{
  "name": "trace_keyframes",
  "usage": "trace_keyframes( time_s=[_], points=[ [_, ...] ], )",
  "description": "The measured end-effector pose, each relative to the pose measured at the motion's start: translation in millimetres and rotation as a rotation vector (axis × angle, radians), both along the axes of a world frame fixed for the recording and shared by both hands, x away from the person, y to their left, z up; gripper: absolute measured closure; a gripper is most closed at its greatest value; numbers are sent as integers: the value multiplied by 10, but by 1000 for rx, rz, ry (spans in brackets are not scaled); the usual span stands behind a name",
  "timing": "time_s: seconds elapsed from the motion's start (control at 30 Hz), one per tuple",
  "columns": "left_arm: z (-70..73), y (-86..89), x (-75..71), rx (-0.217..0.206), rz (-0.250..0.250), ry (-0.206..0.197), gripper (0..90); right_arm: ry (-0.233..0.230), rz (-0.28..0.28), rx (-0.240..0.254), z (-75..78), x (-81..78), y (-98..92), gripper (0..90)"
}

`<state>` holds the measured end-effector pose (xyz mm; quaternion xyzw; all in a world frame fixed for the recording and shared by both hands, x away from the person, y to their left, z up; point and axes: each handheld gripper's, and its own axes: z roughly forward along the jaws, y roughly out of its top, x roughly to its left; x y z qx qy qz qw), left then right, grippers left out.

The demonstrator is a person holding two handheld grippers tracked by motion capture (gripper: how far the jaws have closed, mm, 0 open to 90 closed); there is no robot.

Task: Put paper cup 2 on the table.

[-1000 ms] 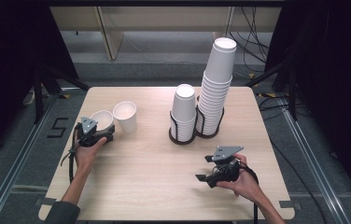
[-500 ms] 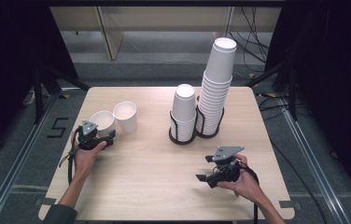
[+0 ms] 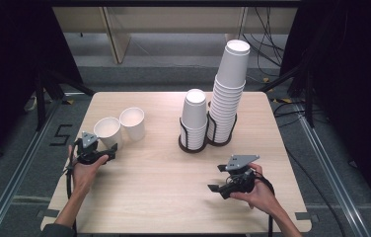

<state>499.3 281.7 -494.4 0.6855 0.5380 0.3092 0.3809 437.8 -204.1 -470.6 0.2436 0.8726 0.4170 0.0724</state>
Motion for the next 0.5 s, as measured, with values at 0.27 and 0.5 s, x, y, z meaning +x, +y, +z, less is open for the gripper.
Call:
trace_keyframes(
  time_s=[0.27, 0.5],
  points=[
    [55, -57, -284, -35, 14, -8, 145, -9, -8, 1, 16, -10, -45, 192],
    [163, -271, -595, -53, -55, -51, 145, -10, -26, 7, 30, -17, -84, 190]
  ],
)
